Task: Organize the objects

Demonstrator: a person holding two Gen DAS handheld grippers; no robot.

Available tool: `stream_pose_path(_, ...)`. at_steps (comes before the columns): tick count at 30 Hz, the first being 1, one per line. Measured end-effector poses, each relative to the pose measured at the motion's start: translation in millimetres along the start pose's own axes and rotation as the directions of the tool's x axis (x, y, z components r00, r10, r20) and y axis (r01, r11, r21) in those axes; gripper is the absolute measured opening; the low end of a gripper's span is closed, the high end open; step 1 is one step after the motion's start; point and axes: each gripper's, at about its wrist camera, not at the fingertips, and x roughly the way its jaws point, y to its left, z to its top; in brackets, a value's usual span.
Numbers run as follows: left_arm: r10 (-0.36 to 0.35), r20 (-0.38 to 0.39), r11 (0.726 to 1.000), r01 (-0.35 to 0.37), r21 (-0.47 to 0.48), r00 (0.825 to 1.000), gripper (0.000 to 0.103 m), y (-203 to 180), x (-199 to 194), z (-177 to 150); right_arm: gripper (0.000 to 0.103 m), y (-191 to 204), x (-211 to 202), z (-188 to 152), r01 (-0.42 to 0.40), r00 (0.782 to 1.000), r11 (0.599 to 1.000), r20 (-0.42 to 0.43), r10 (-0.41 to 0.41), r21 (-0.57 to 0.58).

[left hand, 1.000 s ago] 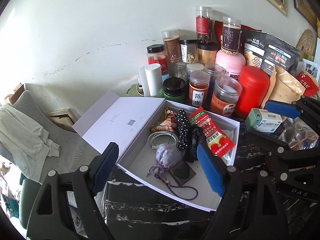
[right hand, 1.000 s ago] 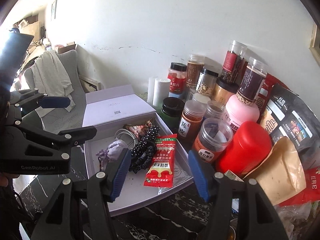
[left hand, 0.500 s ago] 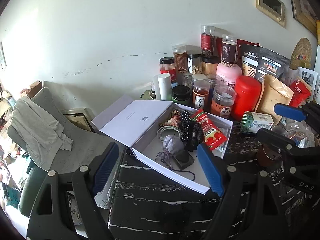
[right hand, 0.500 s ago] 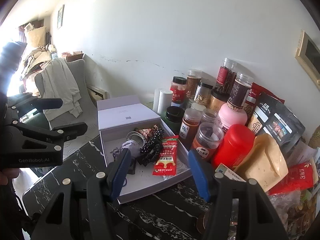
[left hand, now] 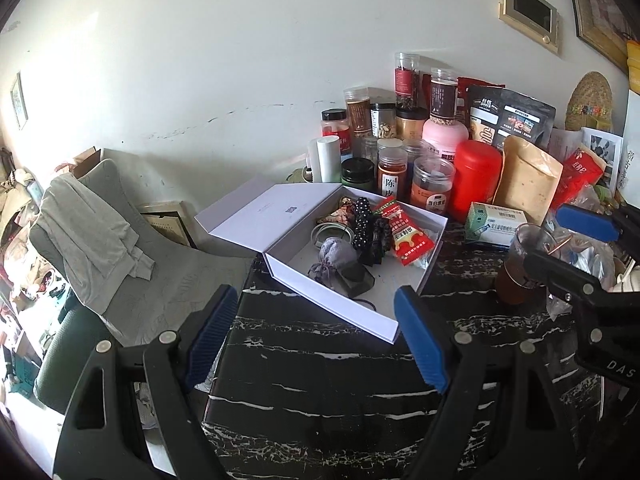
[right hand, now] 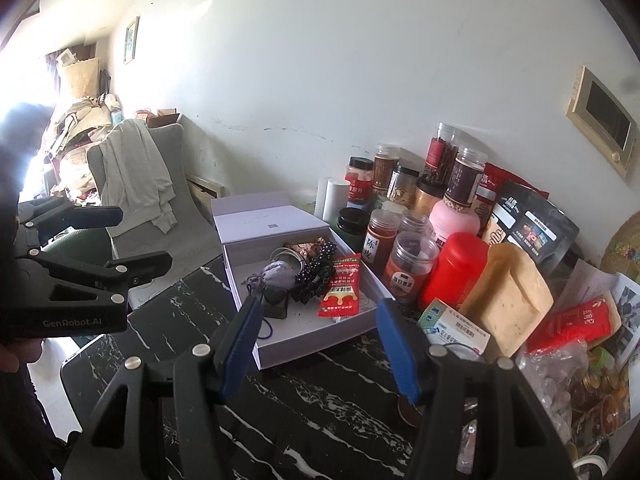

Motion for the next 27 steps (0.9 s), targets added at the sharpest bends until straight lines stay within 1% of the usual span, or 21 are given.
stream_pose_path(6, -0.007, -0.003, 1.000, 0.007, 0.001, 1.000, 0.080, -9.5, -16.4, -22.4, 0.060, 3.2, -7.8, -19.7, -0.008, 1.000, 1.000, -0.017, 0.009, 0.011)
stream_pose_path(14, -0.019, -0.017, 1.000, 0.019, -0.018, 1.000, 0.080, -16.3, -23.9, -46.9, 0.060, 7.0, -15.1, -39.2, -0.015, 1.000, 0.999, -0.023, 0.016, 0.031)
stream_pose_path(23, -0.013, -0.033, 0.999, 0.012, -0.030, 0.999, 0.080, -15.0, -24.0, -51.1, 0.060, 11.6, -12.2, -46.2, -0.025, 0.999, 0.999, -0.038, 0.026, 0.025)
stream_pose_path(27, -0.025, -0.040, 0.999, 0.024, -0.042, 0.999, 0.080, -12.1, -23.6, -52.6, 0.060, 13.5, -12.3, -45.7, -0.029, 0.999, 0.999, -0.037, 0.030, 0.019)
